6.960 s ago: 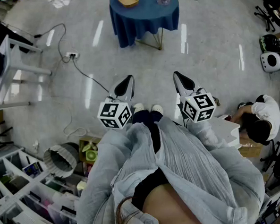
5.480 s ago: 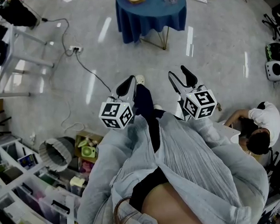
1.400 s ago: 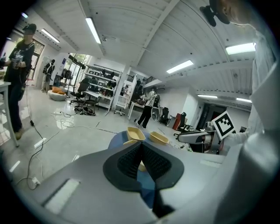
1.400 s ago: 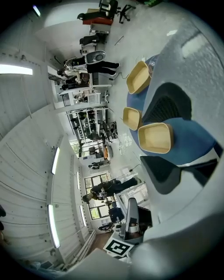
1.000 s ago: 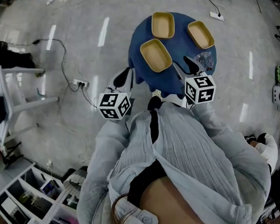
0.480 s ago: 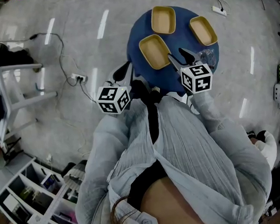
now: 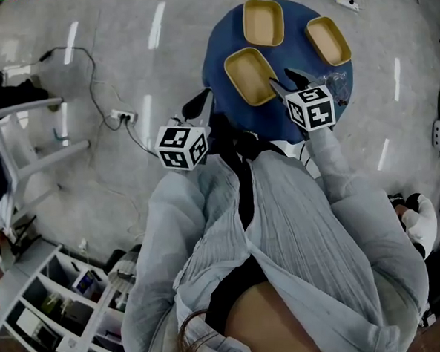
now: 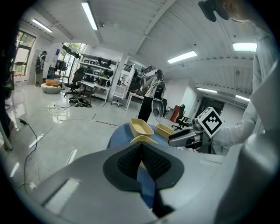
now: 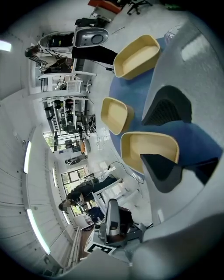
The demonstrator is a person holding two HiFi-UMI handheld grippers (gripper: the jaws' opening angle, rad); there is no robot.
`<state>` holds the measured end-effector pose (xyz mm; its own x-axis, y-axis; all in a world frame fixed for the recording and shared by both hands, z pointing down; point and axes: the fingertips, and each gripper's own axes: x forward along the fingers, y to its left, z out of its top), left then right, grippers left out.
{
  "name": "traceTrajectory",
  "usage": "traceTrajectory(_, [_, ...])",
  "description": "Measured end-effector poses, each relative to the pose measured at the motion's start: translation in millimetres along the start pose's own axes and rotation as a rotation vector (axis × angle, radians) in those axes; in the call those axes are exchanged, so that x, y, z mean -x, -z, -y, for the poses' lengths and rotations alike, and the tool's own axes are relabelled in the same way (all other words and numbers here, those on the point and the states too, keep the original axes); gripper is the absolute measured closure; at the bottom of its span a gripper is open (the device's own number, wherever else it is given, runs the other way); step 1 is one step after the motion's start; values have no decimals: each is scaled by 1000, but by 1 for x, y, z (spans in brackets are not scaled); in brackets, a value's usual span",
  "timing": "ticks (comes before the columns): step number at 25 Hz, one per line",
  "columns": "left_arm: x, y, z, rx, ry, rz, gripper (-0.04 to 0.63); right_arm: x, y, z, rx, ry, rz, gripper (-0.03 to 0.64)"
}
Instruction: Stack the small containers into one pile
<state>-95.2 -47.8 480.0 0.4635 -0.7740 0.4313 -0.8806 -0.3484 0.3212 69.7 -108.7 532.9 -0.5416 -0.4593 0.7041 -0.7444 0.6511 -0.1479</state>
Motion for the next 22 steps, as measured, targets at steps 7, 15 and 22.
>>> traceTrajectory(7, [-20, 5, -18, 5, 28, -51, 582, -29, 21, 11, -17, -19, -138, 417])
traceTrajectory(15, [-33, 6, -38, 3, 70, -115, 583, -52, 36, 13, -84, -21, -239, 471])
traceTrajectory(22, [-41, 2, -60, -7, 99, -154, 583, -56, 43, 11, -158, 38, -262, 591])
